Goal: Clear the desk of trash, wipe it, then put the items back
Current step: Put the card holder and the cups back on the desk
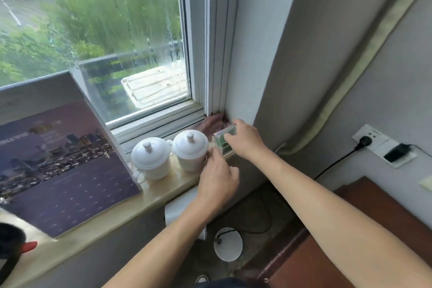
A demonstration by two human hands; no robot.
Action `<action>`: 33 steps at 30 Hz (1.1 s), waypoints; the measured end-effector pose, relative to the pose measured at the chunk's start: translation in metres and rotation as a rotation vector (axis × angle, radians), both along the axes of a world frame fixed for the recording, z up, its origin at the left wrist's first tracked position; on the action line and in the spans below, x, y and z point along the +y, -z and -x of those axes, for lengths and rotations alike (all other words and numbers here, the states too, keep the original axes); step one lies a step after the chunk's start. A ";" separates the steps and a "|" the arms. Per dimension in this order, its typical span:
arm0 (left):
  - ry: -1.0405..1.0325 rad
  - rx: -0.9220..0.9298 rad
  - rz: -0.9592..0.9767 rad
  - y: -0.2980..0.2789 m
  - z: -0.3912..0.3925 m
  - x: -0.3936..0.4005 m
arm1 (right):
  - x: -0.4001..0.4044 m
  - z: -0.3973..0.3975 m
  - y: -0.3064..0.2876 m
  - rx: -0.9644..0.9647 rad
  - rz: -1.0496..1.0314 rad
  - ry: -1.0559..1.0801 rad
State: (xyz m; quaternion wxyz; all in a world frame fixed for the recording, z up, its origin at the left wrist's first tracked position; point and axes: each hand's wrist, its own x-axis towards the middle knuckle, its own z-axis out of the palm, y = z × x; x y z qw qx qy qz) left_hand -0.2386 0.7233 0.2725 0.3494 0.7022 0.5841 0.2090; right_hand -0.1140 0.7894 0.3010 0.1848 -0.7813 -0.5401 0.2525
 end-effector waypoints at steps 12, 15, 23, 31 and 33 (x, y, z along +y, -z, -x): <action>0.065 -0.348 0.078 -0.012 -0.012 -0.006 | -0.052 -0.018 -0.002 0.364 -0.110 0.165; 0.157 -0.364 0.062 -0.024 -0.027 -0.021 | -0.089 -0.038 -0.007 0.416 -0.167 0.248; 0.533 -0.360 0.195 -0.030 -0.102 -0.080 | -0.205 -0.104 -0.011 0.410 -0.225 0.624; 0.906 -0.274 0.316 -0.019 -0.193 -0.216 | -0.380 -0.168 0.004 0.390 -0.365 0.946; 0.971 -0.235 0.342 -0.016 -0.214 -0.259 | -0.433 -0.184 0.010 0.396 -0.394 0.991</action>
